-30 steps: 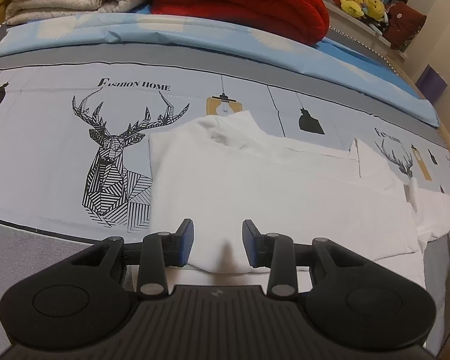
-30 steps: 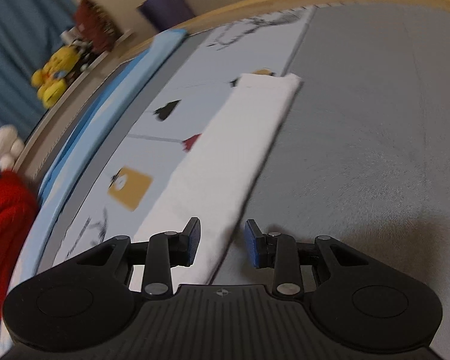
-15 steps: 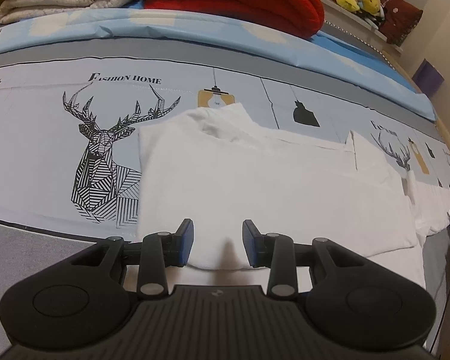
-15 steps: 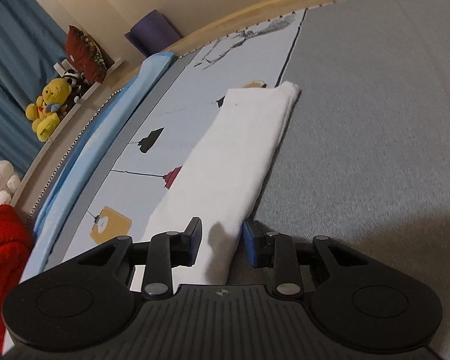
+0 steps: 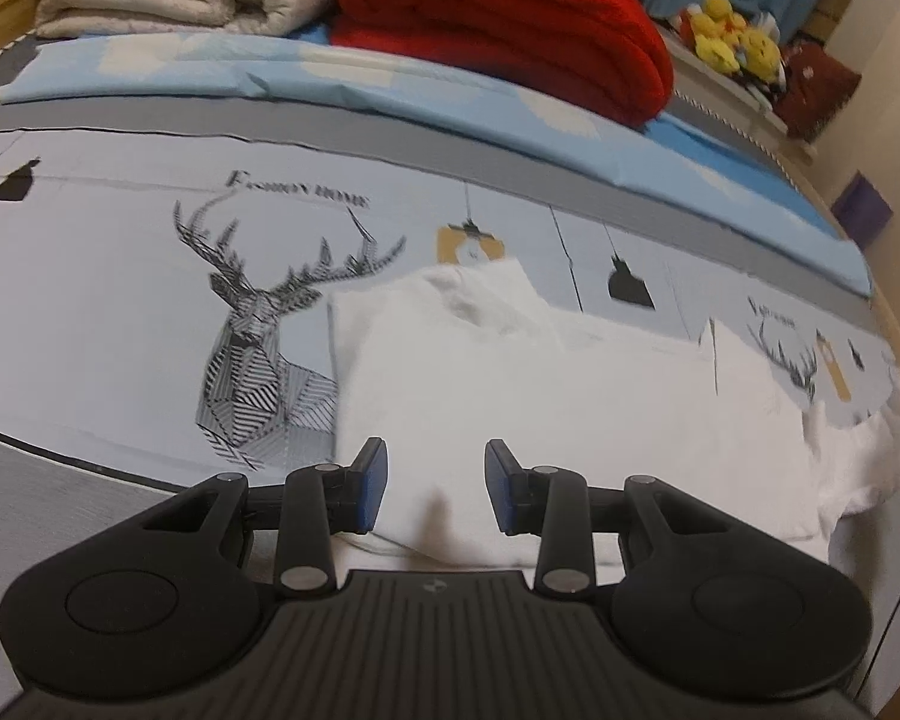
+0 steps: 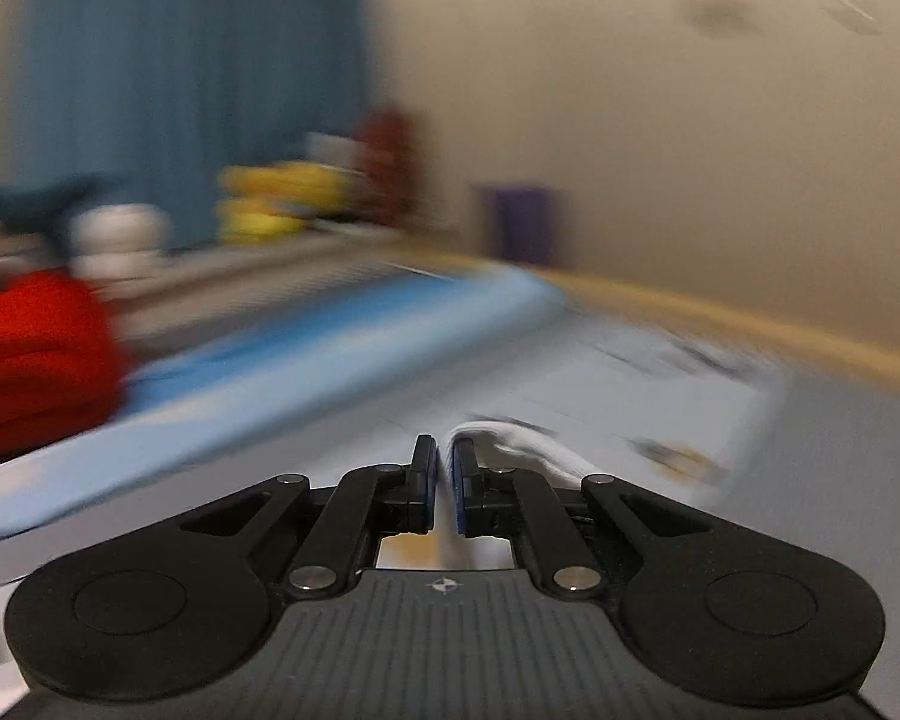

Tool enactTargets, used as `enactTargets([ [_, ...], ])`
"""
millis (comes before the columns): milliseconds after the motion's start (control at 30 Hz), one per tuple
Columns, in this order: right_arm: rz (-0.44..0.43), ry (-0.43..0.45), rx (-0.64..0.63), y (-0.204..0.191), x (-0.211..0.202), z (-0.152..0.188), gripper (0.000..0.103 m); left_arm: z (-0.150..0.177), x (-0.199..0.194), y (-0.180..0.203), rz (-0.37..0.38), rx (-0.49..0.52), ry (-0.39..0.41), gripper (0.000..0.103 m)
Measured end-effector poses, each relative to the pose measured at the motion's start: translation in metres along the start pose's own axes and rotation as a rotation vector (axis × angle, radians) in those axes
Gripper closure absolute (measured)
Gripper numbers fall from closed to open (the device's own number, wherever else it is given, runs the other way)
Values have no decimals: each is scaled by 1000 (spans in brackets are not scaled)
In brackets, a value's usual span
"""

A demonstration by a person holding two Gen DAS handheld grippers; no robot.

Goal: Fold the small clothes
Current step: 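Grasp the shirt side edge with the right tool and fold it inward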

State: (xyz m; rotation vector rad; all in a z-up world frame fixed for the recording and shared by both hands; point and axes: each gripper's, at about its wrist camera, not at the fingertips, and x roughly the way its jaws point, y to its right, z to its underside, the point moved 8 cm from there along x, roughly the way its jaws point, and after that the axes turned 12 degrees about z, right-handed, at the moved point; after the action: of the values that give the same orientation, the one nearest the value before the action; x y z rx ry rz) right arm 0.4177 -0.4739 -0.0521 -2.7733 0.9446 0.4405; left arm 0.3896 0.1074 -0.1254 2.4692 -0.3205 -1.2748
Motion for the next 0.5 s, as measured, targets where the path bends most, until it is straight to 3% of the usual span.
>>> enactTargets([
  [100,-250,43,-104,-84,-74,7,98,-8,-10,-11,-5,-34,28,63],
  [167,-401,10,-148,-126,-119,25,97,-12,-15,-16,-6,-53,42,63],
  [233,-565,-89,-214,-167,-163,61,96,-14,-20,-20,-4,-67,53,63],
  [300,-692,-270,-295,-195,-192,110,96,-16,-23,-23,-2,-81,59,63],
  [367,-720,-459,-368,-207,-207,150,96,-17,-25,-26,3,-101,63,63],
  [433,-638,-608,-413,-206,-211,171,96,-17,-24,-27,8,-115,62,63],
  [500,-565,-692,-331,-198,-209,166,92,-16,-22,-25,13,-114,58,63],
])
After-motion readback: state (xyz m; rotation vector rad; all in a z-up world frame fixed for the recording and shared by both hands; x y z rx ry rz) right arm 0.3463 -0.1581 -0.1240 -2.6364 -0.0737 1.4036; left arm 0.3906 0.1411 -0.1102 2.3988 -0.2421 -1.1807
